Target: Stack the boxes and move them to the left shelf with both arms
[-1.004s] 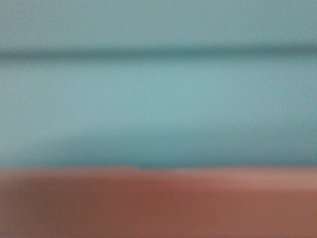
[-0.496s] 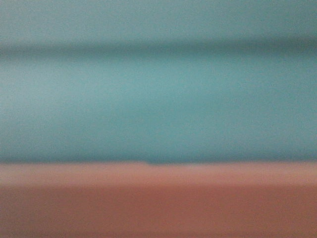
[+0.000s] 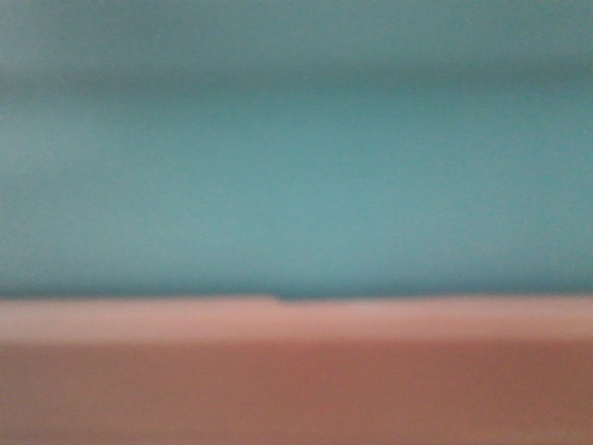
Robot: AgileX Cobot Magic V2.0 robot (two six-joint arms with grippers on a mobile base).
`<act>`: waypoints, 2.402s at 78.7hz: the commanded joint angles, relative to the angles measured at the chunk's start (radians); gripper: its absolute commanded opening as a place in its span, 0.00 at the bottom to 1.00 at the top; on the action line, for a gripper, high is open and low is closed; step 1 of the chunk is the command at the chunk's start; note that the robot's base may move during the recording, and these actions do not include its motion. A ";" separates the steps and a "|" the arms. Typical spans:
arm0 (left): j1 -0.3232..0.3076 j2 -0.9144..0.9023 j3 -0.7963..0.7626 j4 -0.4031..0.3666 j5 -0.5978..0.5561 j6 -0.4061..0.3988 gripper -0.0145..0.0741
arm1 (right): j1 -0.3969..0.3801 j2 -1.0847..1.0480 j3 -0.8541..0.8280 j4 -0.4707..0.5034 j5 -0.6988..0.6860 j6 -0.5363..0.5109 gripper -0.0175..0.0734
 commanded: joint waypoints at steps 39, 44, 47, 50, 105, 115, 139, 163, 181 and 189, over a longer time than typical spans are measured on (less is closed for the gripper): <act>-0.021 -0.034 -0.040 -0.115 0.048 -0.010 0.16 | 0.014 -0.033 -0.041 0.049 0.035 -0.005 0.25; -0.021 -0.034 -0.040 -0.115 0.048 -0.010 0.16 | 0.014 -0.033 -0.041 0.049 0.035 -0.005 0.25; -0.021 -0.034 -0.040 -0.115 0.048 -0.010 0.16 | 0.014 -0.033 -0.041 0.049 0.035 -0.005 0.25; -0.021 -0.034 -0.040 -0.115 0.048 -0.010 0.16 | 0.014 -0.033 -0.041 0.049 0.035 -0.005 0.25; -0.021 -0.034 -0.040 -0.117 0.048 -0.010 0.16 | 0.014 -0.033 -0.041 0.049 0.035 -0.005 0.25; -0.021 -0.034 -0.040 -0.117 0.048 -0.010 0.16 | 0.014 -0.033 -0.041 0.049 0.035 -0.005 0.25; -0.021 -0.034 -0.040 -0.117 0.048 -0.010 0.16 | 0.014 -0.033 -0.041 0.049 0.035 -0.005 0.25; -0.021 -0.034 -0.040 -0.117 0.048 -0.010 0.16 | 0.014 -0.033 -0.041 0.049 0.035 -0.005 0.25; -0.021 -0.034 -0.040 -0.117 0.048 -0.010 0.16 | 0.014 -0.033 -0.041 0.048 0.032 -0.005 0.25; -0.021 -0.034 -0.040 -0.117 0.048 -0.010 0.16 | 0.014 -0.033 -0.041 0.048 0.032 -0.005 0.25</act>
